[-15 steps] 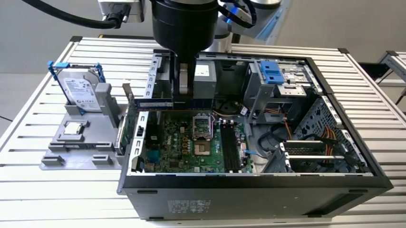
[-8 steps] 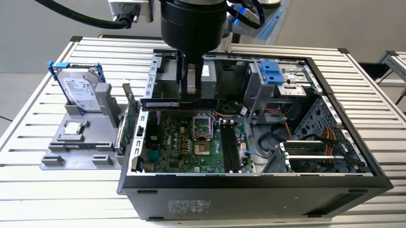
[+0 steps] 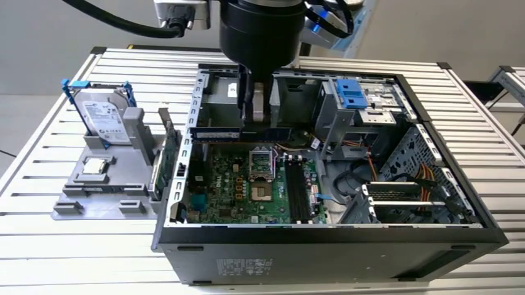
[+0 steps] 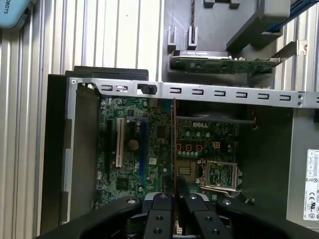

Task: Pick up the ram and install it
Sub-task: 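Pick up the ram and move it above insertion slot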

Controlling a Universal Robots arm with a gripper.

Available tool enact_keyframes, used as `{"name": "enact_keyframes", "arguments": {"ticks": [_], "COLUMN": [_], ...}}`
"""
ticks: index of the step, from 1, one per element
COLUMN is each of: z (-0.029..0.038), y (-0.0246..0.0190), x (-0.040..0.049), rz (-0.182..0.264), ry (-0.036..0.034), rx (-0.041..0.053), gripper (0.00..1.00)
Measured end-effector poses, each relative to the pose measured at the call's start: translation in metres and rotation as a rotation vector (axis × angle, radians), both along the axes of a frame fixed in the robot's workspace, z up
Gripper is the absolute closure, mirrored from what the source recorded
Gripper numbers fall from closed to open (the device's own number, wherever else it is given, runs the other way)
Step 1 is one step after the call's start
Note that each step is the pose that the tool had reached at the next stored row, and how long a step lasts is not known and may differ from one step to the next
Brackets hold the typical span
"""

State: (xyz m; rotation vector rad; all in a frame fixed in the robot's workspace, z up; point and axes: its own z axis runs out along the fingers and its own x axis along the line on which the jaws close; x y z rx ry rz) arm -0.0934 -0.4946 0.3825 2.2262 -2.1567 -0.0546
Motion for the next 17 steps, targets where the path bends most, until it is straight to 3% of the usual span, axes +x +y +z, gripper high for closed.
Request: {"name": "enact_keyframes", "arguments": {"ticks": [17], "z": [0.0000], "y": [0.0000], "x": [0.0275], "rz": [-0.001], "ry": [0.0014], "rx": [0.0001], "gripper": [1.00]}}
